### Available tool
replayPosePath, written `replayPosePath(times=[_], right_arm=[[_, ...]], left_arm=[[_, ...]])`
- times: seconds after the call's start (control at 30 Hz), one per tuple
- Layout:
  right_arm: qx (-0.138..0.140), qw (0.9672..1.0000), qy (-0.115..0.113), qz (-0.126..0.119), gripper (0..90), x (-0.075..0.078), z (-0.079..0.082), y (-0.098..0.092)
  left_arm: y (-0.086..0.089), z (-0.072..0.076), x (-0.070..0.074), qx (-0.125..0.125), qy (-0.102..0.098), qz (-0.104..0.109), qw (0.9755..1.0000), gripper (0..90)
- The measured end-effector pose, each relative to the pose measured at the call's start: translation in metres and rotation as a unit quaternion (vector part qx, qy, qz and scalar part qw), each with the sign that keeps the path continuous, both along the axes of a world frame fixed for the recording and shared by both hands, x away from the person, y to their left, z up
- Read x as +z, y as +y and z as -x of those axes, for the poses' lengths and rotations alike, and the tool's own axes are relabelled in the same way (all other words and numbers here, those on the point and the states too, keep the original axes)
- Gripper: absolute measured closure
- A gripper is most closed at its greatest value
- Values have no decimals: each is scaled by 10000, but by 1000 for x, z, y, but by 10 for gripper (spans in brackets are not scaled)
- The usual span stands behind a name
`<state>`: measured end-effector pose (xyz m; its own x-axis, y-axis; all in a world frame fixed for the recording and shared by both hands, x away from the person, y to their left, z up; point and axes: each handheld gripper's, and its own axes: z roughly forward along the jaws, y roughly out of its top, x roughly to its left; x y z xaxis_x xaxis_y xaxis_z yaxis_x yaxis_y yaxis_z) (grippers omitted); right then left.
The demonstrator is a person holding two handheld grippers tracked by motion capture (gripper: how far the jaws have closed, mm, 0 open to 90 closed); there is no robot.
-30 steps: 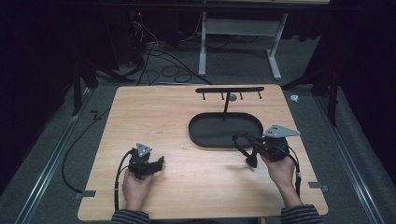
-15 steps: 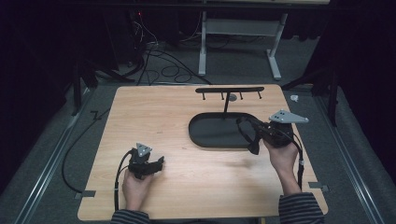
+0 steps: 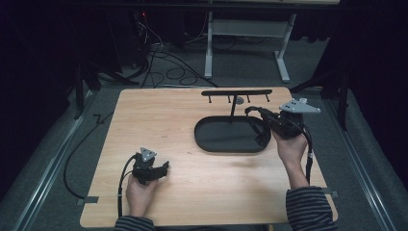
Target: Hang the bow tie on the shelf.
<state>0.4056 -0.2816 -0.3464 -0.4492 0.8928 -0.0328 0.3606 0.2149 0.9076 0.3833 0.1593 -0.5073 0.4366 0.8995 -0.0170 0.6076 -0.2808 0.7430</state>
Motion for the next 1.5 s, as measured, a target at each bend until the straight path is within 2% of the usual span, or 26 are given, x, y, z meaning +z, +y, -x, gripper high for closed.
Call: replayPosePath(times=[0.37, 0.6, 0.77, 0.93, 1.13, 1.5], right_arm=[[-82, 9999, 1, 101, 882, 4, -20, 10], [-286, 9996, -16, -44, 882, 4, -32, 11], [-353, 9994, 37, -11, 882, 1, -40, 11], [-392, 9991, 87, -116, 882, 0, -46, 10], [-397, 9991, 108, -105, 882, 3, -55, 16], [-501, 9981, 337, -84, 880, -7, -69, 14]], left_arm=[[0, 0, 0, -1, -4, 12, 10000, 288], [0, 0, 0, -3, 2, 1, 10000, 287], [0, 0, 0, -2, -3, 9, 10000, 287], [0, 0, 0, -5, 3, 0, 10000, 287], [0, 0, 0, -3, 2, -1, 10000, 288], [0, 0, 0, -16, 6, 9, 10000, 287]])
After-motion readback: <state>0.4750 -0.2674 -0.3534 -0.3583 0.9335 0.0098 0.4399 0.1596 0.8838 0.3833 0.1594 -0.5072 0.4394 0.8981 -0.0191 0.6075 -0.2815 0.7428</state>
